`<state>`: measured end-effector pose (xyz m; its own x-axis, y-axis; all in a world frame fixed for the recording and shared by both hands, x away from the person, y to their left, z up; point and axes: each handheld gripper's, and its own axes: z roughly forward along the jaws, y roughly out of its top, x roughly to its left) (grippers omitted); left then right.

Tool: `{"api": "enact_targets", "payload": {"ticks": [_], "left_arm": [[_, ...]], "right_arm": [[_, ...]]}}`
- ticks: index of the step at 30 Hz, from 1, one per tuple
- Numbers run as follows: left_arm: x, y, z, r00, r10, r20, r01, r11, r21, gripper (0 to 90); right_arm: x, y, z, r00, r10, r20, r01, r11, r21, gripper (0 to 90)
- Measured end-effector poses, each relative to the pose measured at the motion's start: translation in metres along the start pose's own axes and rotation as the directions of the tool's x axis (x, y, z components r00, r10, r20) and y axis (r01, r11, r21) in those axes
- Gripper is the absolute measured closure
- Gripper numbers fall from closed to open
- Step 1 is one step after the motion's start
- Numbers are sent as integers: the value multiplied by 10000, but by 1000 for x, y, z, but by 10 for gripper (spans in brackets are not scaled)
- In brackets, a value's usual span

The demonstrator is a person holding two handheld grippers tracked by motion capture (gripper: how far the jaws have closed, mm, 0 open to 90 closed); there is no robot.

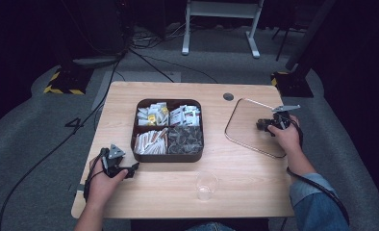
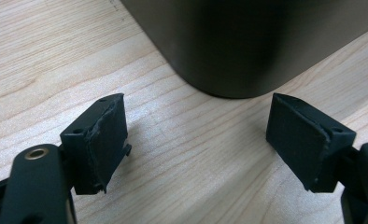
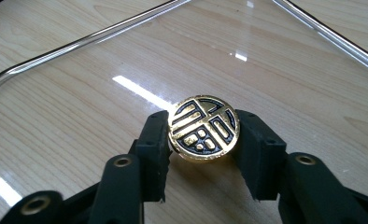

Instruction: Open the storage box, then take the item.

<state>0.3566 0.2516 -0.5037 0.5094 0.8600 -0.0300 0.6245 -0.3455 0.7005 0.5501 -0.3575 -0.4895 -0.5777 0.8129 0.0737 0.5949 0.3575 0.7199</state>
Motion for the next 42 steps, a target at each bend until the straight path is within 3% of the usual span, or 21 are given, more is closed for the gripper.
{"api": "enact_targets", "payload": {"ticks": [6,10,18,25,35,42], "left_arm": [[0,0,0,10000,-8,10,8,10000,1,210],[0,0,0,10000,-47,18,47,10000,-6,210],[0,0,0,10000,-35,20,34,10000,31,204],[0,0,0,10000,-5,71,5,10000,34,202],[0,0,0,9999,29,102,-29,10000,28,199],[0,0,0,9999,42,129,-43,10000,59,197]], "right_arm": [[2,3,0,10000,55,8,-55,9998,-194,431],[4,6,-2,10000,56,48,-54,9996,-290,404],[12,17,-16,9999,-93,102,101,9971,-750,408],[24,29,-33,9990,-431,-144,414,9940,-1010,436],[60,49,-55,9919,-908,-894,771,9863,-1460,449],[98,68,-59,9721,-1739,-1573,1450,9730,-1794,470]]}}
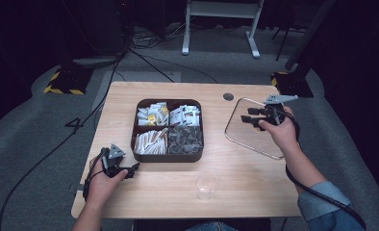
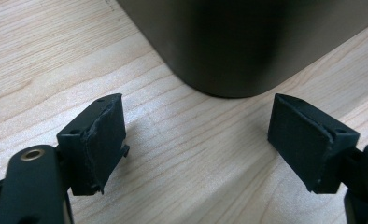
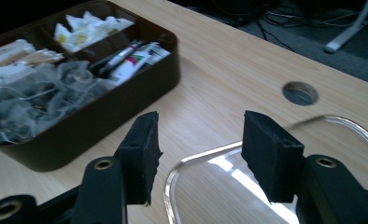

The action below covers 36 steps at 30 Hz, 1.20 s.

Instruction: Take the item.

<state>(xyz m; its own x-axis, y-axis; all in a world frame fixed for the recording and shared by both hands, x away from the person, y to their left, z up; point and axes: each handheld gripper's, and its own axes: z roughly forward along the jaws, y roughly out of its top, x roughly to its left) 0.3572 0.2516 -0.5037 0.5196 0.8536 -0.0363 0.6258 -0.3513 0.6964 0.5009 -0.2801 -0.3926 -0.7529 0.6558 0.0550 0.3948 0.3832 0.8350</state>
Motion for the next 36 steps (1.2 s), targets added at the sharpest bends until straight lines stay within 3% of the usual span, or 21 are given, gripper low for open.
{"api": "enact_targets", "payload": {"ticks": [5,6,7,11,17,22,25,31,36], "left_arm": [[0,0,0,10000,19,-29,-19,10000,-14,197],[0,0,0,10000,19,-29,-19,10000,-14,197],[0,0,0,10000,-4,-14,4,10000,-6,197],[-1,0,0,9999,21,-114,-22,10000,-42,197],[-1,0,0,9999,-24,-126,23,10000,-40,198],[-1,0,0,9999,-33,-127,33,10000,-43,198],[-1,0,0,9999,-27,-131,26,10000,-42,198],[-2,-1,0,9999,-39,-142,38,10000,-58,198],[-1,0,0,9999,-44,-123,44,10000,-36,197]], "right_arm": [[26,13,14,9967,-456,-677,463,9989,81,508],[26,13,14,9967,-456,-677,463,9989,81,508],[38,18,21,9933,-539,-1022,550,9985,78,519],[57,24,35,9848,-766,-1559,791,9968,100,547],[92,31,65,9576,-1160,-2637,1289,9911,322,557],[114,32,90,9401,-1451,-3086,1716,9833,606,554],[124,31,104,9309,-1473,-3344,1826,9802,765,506],[135,26,132,9328,-1257,-3379,1699,9799,1047,386],[140,22,150,9344,-1188,-3360,1702,9771,1280,391]]}}
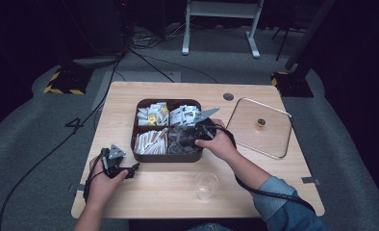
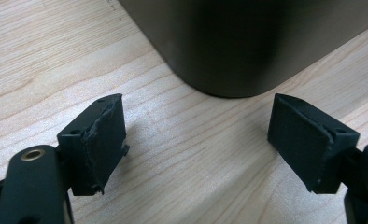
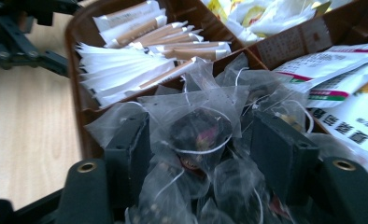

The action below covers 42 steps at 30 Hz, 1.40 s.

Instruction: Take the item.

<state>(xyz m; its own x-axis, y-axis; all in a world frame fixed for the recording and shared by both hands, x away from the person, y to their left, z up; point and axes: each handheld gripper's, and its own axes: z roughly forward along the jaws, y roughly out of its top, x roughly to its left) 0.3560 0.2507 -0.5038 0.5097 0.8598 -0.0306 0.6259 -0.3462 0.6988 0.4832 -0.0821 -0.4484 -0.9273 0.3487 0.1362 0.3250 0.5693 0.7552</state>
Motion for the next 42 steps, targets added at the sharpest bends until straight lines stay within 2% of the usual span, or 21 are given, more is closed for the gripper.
{"api": "enact_targets", "payload": {"ticks": [2,4,7,9,10,13,18,24,31,42], "left_arm": [[0,0,0,10000,8,-3,-8,10000,-1,196],[0,0,0,10000,20,6,-20,10000,-7,196],[0,0,0,10000,29,22,-29,10000,-8,195],[0,0,0,10000,41,30,-41,10000,7,194],[0,0,0,10000,42,30,-42,10000,11,194],[0,0,0,10000,37,32,-37,10000,-5,193],[0,0,0,10000,47,28,-47,10000,9,193],[0,0,0,10000,41,32,-41,10000,-6,193],[0,0,0,10000,43,33,-43,10000,6,194],[0,0,0,10000,46,30,-46,10000,4,194]], "right_arm": [[-1,0,6,10000,93,25,-93,10000,8,420],[-3,-1,10,9999,144,-46,-144,9999,38,494],[-3,0,13,9999,-67,-132,69,9998,176,637],[-1,0,13,9993,-358,-106,361,9991,241,680],[-1,0,12,9986,-534,-48,535,9983,227,684],[1,0,11,9977,-672,23,672,9976,153,698],[1,0,5,9984,-536,-169,533,9984,-209,745],[2,3,-6,9983,-522,-250,506,9969,-608,750],[3,6,-24,9970,-371,-674,289,9925,-1190,753],[9,6,-54,9898,-337,-1384,57,9802,-1978,753]]}}
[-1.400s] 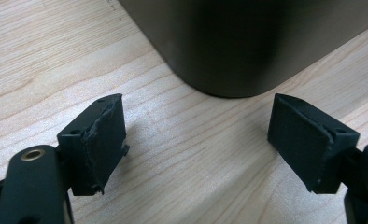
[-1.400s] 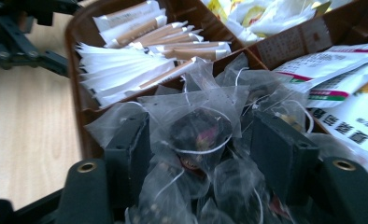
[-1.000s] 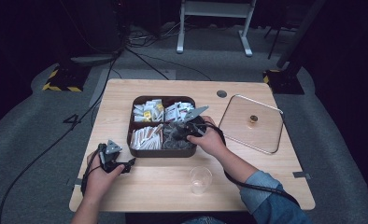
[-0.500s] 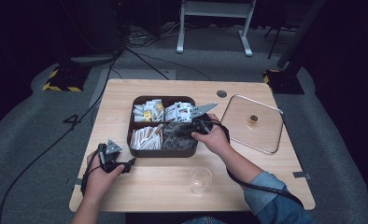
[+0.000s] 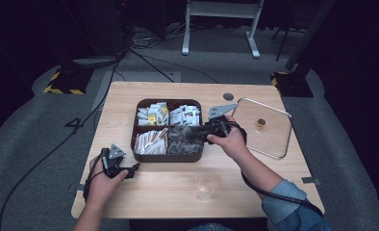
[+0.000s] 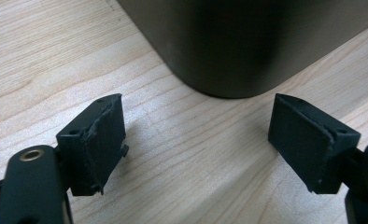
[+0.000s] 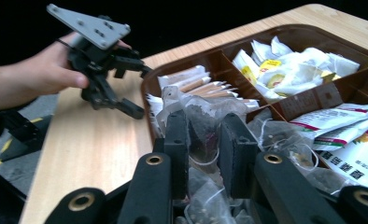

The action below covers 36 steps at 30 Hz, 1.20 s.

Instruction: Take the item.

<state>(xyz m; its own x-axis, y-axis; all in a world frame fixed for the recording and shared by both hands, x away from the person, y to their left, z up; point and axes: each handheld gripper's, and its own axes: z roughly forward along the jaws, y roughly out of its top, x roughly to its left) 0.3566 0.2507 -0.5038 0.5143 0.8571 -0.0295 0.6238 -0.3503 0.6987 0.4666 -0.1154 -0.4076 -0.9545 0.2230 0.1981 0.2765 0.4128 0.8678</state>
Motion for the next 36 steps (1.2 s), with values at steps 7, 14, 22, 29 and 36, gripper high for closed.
{"api": "enact_targets", "payload": {"ticks": [7,14,22,29,36], "left_arm": [[0,0,0,10000,-6,1,6,10000,-7,194],[0,-1,0,10000,-7,43,7,10000,22,194],[0,-1,0,10000,-3,36,3,10000,21,194],[-1,-1,0,10000,-30,32,30,10000,8,194],[-1,-1,-1,10000,-16,33,16,10000,6,194]], "right_arm": [[12,1,-17,9987,-31,-513,9,9991,-428,753],[32,-6,-35,9962,-387,-786,346,9980,-525,753],[57,-18,-58,9916,-956,-869,925,9950,-386,752],[73,-26,-77,9855,-1353,-1026,1327,9906,-318,752],[82,-36,-80,9815,-1526,-1153,1540,9881,38,752]]}}
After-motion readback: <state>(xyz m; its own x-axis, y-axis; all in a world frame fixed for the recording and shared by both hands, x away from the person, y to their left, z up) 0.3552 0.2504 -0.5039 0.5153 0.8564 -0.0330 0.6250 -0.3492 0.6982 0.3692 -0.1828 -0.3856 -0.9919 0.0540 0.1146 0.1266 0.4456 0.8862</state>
